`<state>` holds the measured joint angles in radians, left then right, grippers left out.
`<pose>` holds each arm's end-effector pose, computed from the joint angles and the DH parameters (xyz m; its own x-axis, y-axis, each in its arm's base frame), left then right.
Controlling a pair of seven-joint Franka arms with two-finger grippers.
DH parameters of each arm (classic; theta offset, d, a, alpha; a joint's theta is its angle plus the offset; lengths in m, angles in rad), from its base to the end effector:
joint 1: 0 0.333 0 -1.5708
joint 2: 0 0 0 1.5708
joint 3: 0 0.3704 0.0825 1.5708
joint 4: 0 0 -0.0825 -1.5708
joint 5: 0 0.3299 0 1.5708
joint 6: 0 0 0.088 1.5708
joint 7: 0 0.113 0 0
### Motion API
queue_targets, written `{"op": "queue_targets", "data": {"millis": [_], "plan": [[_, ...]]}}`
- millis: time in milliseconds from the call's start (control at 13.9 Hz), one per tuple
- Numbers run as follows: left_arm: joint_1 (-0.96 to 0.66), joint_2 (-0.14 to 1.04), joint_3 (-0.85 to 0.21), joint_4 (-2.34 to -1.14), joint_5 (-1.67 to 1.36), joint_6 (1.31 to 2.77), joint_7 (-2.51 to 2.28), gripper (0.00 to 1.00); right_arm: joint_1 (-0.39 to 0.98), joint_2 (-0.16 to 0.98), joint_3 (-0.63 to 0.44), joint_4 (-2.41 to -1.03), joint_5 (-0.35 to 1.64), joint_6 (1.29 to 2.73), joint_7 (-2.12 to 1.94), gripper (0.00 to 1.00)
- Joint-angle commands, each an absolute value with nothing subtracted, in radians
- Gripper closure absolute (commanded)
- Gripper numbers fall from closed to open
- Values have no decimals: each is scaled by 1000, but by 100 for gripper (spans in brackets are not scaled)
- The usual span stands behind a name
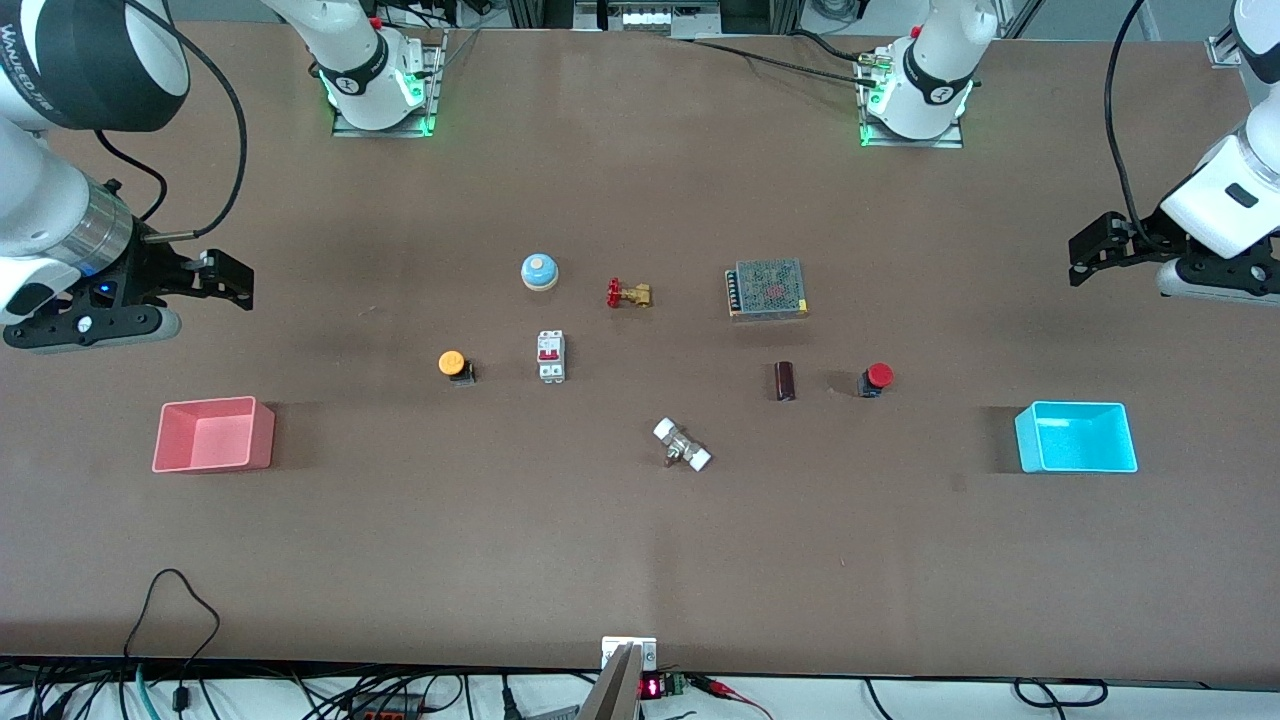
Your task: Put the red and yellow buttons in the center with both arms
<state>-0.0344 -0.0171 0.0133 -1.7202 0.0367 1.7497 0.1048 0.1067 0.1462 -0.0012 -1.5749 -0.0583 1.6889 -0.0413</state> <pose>0.5072 -0.0071 0.6343 0.9903 -0.1319 0.0424 -0.1302 -0.9906 -0.0408 0.5560 0.0530 0.6040 0.9876 0.1529 -0.0348 0.1547 -0.9863 0.0564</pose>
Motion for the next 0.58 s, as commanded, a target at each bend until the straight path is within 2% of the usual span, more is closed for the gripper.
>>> {"op": "queue_targets", "data": {"millis": [0, 504], "plan": [[-54, -21, 29, -1717, 49, 1741, 123, 0, 106, 146, 2, -1563, -63, 1667, -44, 0], [-52, -21, 17, -1717, 49, 1741, 123, 0, 87, 149, 2, -1546, -54, 1647, -44, 0]]}}
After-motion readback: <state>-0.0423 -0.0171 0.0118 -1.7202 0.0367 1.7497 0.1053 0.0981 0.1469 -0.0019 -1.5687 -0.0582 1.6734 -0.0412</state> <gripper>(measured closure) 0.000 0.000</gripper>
